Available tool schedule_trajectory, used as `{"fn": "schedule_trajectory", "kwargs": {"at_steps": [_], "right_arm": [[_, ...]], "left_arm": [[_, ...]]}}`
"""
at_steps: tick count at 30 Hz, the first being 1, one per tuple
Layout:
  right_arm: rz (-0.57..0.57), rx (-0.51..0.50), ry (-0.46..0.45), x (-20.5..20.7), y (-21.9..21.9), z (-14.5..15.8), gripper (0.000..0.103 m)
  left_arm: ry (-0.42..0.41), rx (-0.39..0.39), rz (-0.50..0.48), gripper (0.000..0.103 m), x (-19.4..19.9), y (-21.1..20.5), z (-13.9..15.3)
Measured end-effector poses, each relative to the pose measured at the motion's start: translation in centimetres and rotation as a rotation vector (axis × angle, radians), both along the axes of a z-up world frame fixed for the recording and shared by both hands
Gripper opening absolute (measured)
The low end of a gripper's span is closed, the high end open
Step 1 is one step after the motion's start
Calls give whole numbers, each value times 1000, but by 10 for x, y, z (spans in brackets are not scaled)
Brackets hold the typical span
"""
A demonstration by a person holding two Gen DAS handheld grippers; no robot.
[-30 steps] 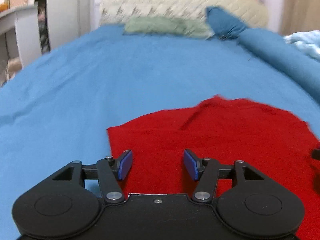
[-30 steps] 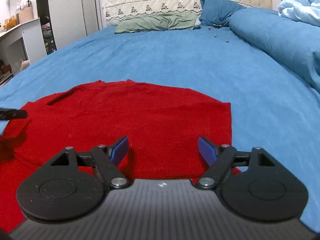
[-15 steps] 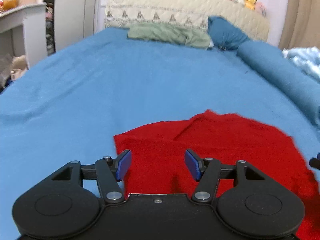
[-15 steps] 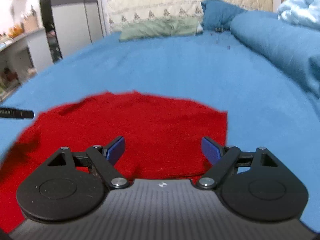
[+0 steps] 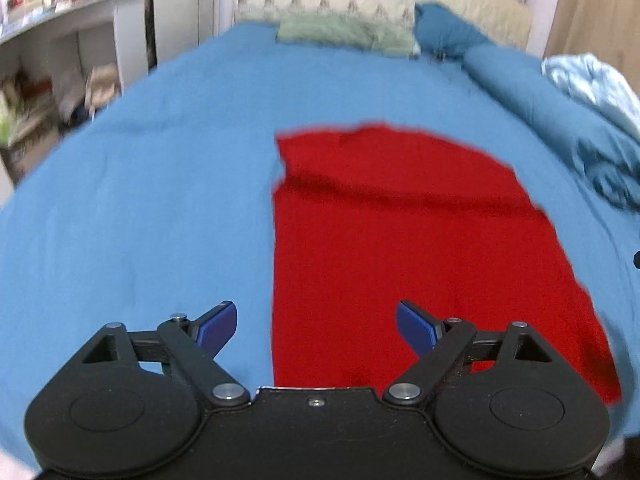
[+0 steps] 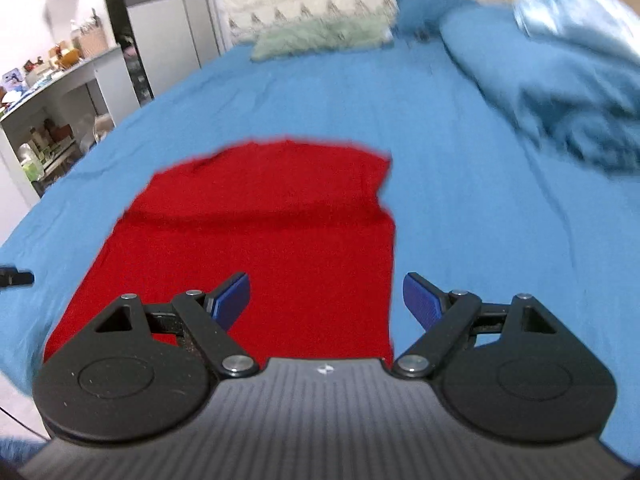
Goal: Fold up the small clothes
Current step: 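Grasp the sweater hem with the left gripper while the right gripper grasps the hem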
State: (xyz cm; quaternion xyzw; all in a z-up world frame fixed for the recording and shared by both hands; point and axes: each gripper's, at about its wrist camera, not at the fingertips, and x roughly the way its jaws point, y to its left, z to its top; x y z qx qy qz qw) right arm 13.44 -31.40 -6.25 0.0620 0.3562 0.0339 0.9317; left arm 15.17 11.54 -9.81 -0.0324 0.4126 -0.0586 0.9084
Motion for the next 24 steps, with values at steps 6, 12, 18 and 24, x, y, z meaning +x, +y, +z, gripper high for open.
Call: {"fn": "schedule_trajectory", "kwargs": {"at_steps": [6,12,18,24], "right_arm": [[-37,-18,163,-62,0,-54,93],[-51,-13,234,-93,10,-95,76],[-58,-24,240,-98,20,-109,59],[-34,-23,238,-89,22,-111,34]], "left_arm": [[92,-42,28,73,-51,3,-45],[127,-46,19,56,-63,-3,-73],[138,-37,19,45,-63,-4,-88],[141,-42,31,24,-62,0,-94]]}}
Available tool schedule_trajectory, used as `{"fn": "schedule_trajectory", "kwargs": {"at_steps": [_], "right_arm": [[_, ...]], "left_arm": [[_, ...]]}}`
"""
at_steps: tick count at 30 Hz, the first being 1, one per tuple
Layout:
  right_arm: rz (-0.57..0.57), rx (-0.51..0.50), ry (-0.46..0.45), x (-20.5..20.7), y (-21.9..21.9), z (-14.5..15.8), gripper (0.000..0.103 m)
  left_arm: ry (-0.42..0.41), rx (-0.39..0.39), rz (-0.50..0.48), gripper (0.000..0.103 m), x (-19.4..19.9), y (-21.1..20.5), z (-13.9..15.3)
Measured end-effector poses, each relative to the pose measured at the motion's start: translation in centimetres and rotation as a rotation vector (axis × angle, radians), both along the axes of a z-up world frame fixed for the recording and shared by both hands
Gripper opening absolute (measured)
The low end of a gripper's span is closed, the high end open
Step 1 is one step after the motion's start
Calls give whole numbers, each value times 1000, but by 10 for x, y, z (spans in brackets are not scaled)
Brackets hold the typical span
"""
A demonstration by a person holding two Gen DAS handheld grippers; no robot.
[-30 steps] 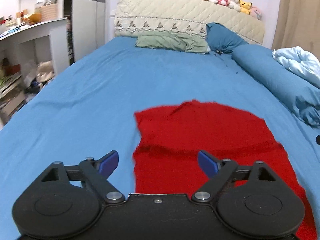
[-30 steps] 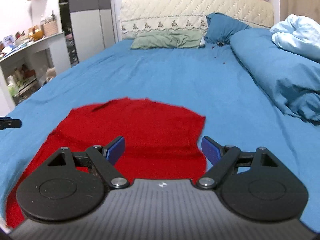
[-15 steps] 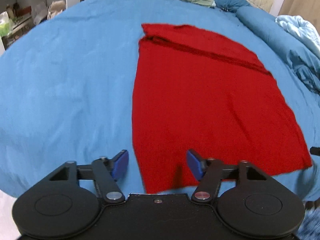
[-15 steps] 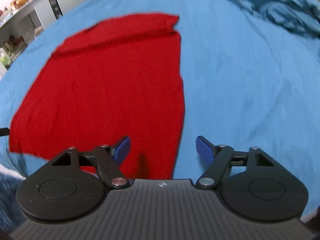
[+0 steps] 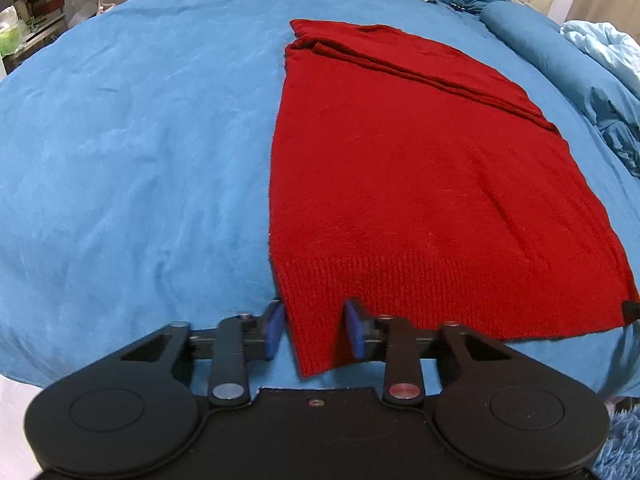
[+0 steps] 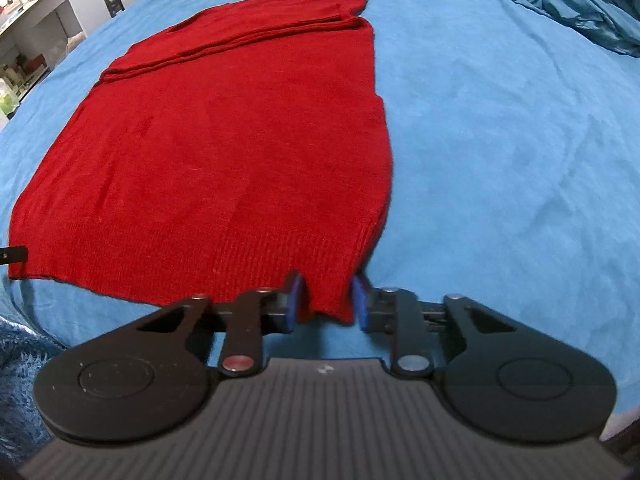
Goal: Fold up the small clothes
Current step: 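Grasp the sweater hem with the left gripper while the right gripper grasps the hem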
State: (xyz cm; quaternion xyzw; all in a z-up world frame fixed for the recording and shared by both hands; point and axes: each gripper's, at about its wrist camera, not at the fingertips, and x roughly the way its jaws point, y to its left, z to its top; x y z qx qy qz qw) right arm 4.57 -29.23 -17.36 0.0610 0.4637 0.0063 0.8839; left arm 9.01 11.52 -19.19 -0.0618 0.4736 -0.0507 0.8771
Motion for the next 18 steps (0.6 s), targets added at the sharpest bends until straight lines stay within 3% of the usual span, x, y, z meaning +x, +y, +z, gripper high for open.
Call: {"fn": "schedule_trajectory", "kwargs": {"at_steps": [1,3,7,11,18], "right_arm": [[0,-1,0,2,0,0,29],[-6,-2,-2,3,0,1,23],[-35,61,-14,4,-8,12,21],[-59,148,-77,0,-21,44,20],[-84,294,-224,25,-45,111,20]], "left_arm": [[3,-2,-4,14,0,0,0],[5,-11,-12,7,-2,2,4],[-20,-14,-14,5,-8,-1,22],[-94,-75,-6,5,-11,1,60],[-282,-177,16,5,19,9,133]]}}
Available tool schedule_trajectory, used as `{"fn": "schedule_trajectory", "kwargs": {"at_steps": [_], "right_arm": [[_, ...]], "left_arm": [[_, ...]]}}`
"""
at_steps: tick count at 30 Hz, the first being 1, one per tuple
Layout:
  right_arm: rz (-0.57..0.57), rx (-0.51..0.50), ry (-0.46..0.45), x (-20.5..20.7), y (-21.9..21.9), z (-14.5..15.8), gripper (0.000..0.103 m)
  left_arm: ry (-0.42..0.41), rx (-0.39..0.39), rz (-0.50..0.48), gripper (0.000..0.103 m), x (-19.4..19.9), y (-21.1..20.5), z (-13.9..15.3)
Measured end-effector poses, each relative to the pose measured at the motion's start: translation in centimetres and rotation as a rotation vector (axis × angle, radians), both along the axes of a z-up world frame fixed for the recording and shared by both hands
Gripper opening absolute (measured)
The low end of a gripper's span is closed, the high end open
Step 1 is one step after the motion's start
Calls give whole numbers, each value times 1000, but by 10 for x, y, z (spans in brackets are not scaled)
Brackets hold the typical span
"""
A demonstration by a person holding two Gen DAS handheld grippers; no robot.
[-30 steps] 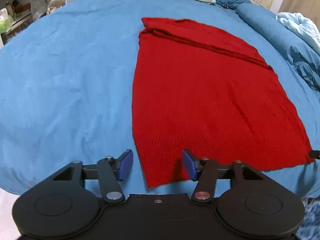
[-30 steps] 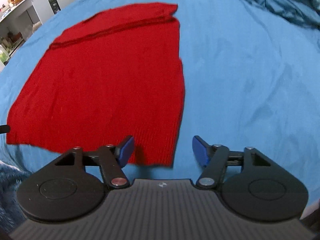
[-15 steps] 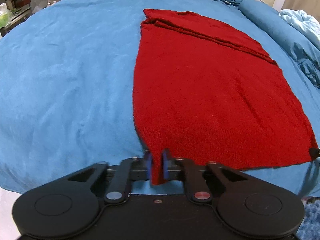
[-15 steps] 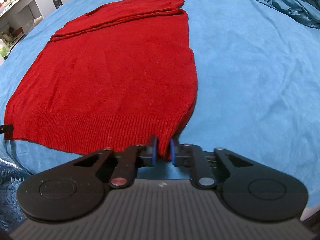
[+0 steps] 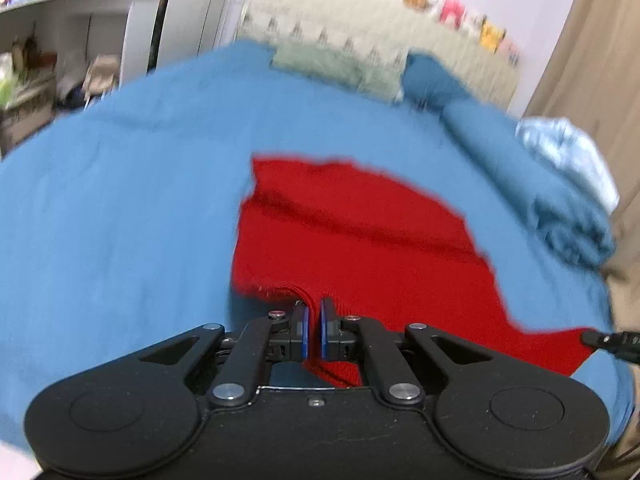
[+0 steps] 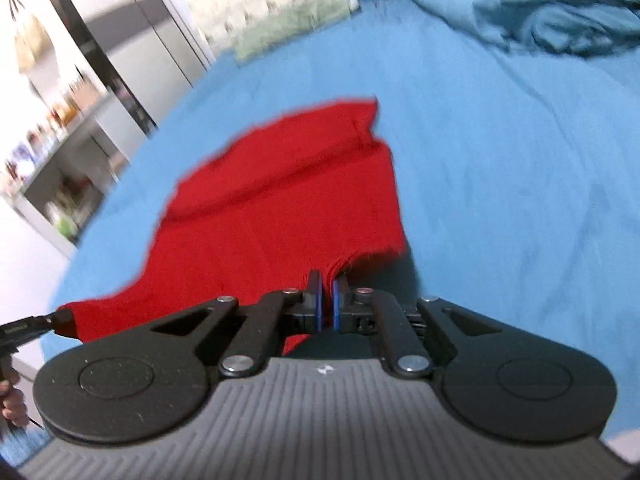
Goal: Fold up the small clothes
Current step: 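Grasp the sweater hem with the left gripper while the right gripper grasps the hem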
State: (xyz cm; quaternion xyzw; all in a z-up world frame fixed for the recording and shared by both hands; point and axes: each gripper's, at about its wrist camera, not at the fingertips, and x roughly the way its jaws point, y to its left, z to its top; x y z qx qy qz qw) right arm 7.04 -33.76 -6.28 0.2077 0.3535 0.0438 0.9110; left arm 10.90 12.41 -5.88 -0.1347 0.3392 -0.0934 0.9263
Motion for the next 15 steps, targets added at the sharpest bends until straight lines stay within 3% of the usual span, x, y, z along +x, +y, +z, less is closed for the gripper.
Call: {"fn": "schedule_trajectory", "kwargs": {"at_steps": [5,9,12,15], "right_arm": [[-42,33,-115,66,-14,39,20],[-56,21,-196,143,-20,60,20],[-62,2,-222,209,-22,59,20],[-74,-44,-217,277,-19,38,20]], "left_arm": [[-73,-100,76,5,72,6,30],[-116,-103,123,5,152,6,33],[-132,-97,149,5,217,4,24],[-142,-56,166,5,280,3,2]]}}
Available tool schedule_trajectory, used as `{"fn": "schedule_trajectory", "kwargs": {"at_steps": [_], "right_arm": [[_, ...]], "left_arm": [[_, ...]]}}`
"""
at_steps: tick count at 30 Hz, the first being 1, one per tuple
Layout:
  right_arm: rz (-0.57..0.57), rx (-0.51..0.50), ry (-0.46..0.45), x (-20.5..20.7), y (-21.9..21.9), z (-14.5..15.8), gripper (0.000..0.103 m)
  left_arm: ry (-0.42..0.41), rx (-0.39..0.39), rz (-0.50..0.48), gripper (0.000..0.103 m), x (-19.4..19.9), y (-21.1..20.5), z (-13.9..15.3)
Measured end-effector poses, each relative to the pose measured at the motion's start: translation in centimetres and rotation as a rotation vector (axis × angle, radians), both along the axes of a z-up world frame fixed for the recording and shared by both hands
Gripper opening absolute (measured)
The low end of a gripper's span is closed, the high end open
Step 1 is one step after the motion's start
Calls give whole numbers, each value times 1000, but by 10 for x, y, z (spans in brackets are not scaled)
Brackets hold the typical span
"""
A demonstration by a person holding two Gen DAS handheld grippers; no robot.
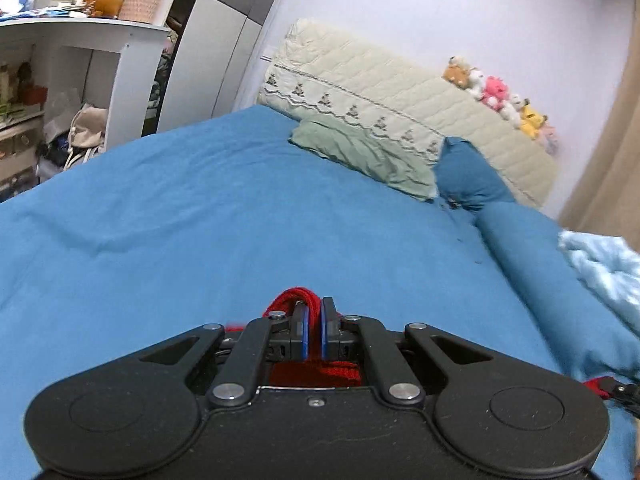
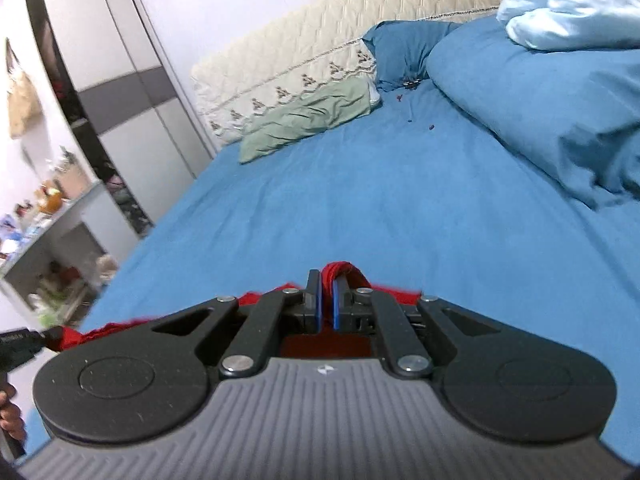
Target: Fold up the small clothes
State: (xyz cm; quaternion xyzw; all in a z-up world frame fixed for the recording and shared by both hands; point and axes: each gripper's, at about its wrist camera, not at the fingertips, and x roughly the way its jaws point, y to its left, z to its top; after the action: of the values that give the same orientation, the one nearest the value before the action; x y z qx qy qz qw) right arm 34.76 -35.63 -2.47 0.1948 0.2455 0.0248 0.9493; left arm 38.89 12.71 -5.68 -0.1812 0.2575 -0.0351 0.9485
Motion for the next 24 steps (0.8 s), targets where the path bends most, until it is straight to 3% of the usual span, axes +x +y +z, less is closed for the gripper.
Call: {"fn": "schedule_trajectory", "kwargs": {"at_steps": [4,7,12,15,16,17,19,21,24], "right_arm": [[-9,-39,54,75,3,-55,20],[-10,-60,96,110,6,-97,20],[-20,-84,103,144,2,-127,20],[-24,-92,119,158,0,-136,24],[-30,-101,121,156,1,-138,32],[-33,-109,125,153,2,-138,54],[-51,-158,90,134,7,-131,81],[-21,-224,34,106,16,-121,84],[99,-197,40,78,32,-124,86]], "left_arm": [[45,42,22,5,56,-10,-53],[84,51,27,4,80,-13,-87],[85,59,39,5,98,-11,-102],[89,44,57,13,103,-11,-102],[84,51,66,27,100,-12,-99],[63,78,68,38,93,-14,-93],[5,155,48,64,74,-22,-81],[-31,241,-2,71,46,-32,-73],[20,239,-109,71,22,-40,-82]]}}
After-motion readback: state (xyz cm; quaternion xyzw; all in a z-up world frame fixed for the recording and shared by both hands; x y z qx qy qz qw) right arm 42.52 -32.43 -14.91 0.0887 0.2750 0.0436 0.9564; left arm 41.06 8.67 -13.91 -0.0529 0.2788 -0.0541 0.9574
